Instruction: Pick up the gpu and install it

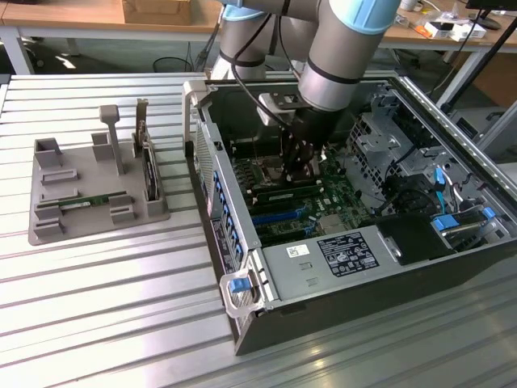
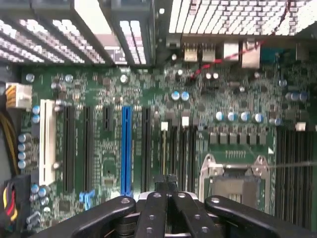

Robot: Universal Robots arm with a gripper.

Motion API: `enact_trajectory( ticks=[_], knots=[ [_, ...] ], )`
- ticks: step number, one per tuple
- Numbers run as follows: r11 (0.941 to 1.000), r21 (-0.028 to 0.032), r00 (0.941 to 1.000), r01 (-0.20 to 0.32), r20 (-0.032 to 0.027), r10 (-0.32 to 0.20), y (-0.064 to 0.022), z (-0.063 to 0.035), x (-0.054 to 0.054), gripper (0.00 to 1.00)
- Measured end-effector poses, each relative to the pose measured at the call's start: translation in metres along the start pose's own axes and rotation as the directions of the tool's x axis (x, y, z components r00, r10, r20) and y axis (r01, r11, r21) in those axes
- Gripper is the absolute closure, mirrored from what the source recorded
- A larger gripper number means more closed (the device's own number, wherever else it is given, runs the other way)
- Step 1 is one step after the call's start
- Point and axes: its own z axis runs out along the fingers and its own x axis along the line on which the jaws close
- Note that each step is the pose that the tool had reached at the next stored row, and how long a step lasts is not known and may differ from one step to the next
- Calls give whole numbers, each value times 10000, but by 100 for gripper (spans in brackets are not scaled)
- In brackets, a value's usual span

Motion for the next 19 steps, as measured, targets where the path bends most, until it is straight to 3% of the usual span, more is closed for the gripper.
enact_trajectory(
  ticks=[4, 9, 11, 12, 15, 19],
  knots=[
    [9999, -141, 10000, 3, 7, -2, -238, -14, 5, 89],
    [9996, -272, 10000, 6, 28, -5, -476, -30, 11, 89],
    [9995, -324, 10000, 8, 45, -6, -677, -43, 16, 89],
    [9994, -333, 10000, 10, 59, -8, -755, -49, 18, 89],
    [9994, -337, 10000, 15, 95, -12, -860, -76, 21, 89],
    [9994, -336, 9999, 17, 112, -13, -927, -279, 25, 89]
  ],
)
